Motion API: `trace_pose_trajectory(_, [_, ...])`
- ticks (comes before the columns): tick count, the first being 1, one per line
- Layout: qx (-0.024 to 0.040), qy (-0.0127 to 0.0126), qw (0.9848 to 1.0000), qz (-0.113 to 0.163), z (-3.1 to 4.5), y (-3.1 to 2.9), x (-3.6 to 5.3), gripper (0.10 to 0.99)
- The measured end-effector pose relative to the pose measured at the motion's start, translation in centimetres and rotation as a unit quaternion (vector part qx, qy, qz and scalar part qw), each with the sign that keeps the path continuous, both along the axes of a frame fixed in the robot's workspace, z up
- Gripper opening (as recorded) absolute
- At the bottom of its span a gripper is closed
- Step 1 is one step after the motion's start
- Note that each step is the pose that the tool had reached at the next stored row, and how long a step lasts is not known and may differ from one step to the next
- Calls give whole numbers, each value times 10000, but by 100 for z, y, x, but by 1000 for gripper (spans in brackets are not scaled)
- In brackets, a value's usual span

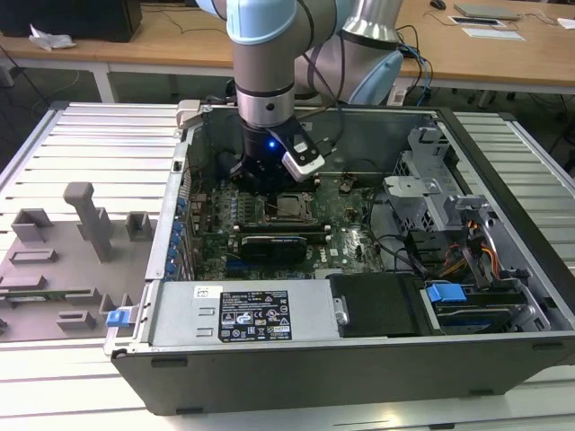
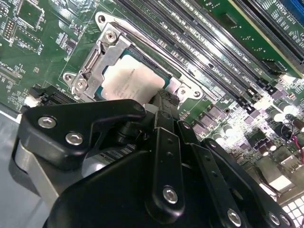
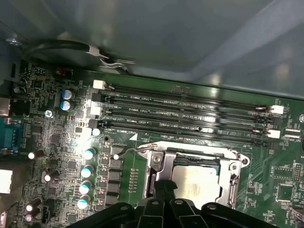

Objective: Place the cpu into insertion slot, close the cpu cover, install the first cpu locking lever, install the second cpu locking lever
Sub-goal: 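Close the cpu cover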

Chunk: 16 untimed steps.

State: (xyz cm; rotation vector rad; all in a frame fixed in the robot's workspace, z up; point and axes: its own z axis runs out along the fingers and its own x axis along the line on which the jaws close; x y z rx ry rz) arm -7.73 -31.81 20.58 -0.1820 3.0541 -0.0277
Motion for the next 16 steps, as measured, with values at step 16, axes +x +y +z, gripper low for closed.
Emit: trace_pose_trajectory(16, [0, 62, 10000, 1, 44, -8, 292, 106])
